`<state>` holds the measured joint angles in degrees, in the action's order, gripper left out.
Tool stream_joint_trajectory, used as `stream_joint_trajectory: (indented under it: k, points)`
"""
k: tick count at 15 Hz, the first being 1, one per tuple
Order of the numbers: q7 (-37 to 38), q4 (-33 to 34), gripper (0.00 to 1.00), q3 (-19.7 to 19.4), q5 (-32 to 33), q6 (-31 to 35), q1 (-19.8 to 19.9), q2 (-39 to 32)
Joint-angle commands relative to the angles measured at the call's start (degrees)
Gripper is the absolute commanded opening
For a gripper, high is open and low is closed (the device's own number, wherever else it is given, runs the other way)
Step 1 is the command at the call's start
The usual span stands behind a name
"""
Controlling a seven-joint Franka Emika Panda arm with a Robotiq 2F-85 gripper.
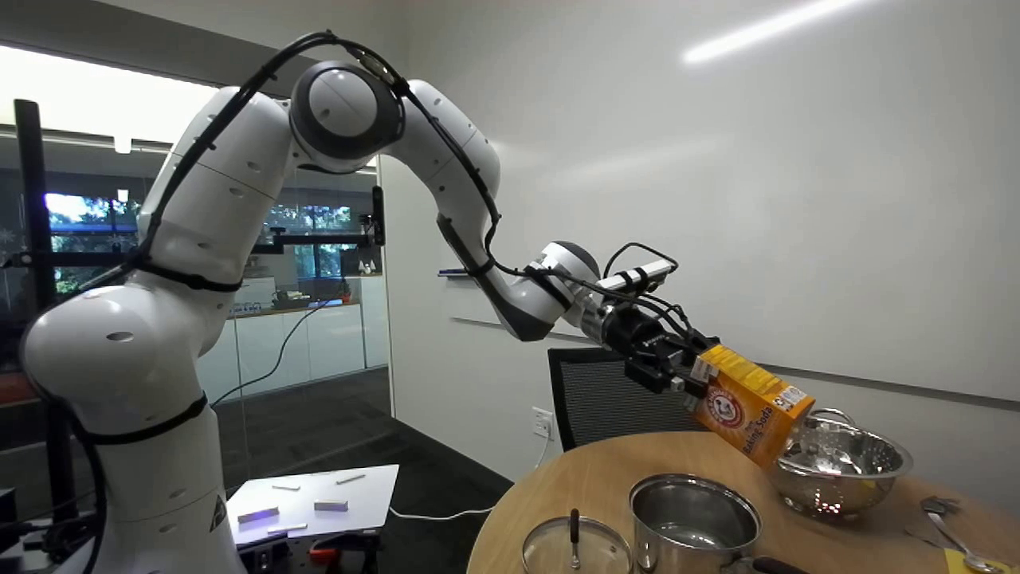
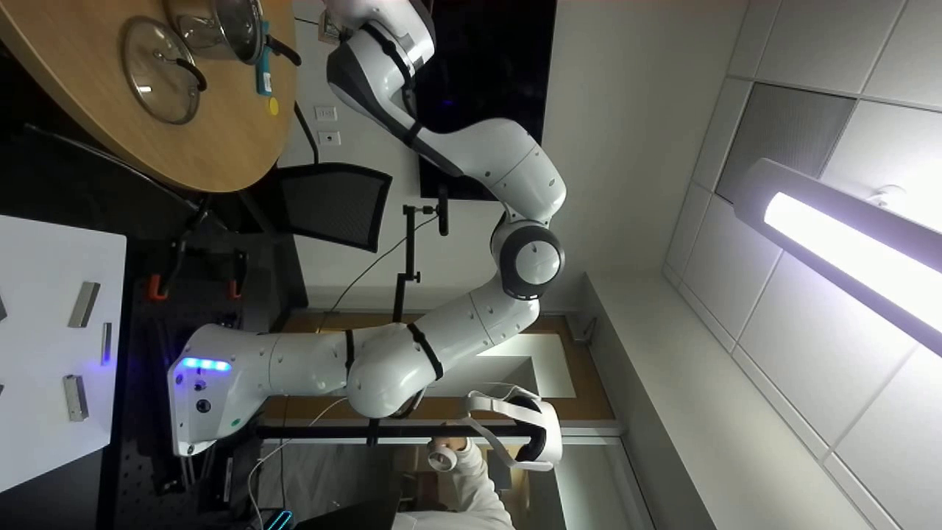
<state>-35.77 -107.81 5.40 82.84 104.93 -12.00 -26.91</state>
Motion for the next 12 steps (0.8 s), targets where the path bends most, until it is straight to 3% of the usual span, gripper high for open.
stream_joint_trajectory:
  k: [1,12]
  points:
    - [-0.1,-2.6,0.27,0.2,5.9,-4.0,-0.6,1.3]
    - [-0.1,-9.2,0.27,1.3,18.2,-9.5,-2.3,2.1]
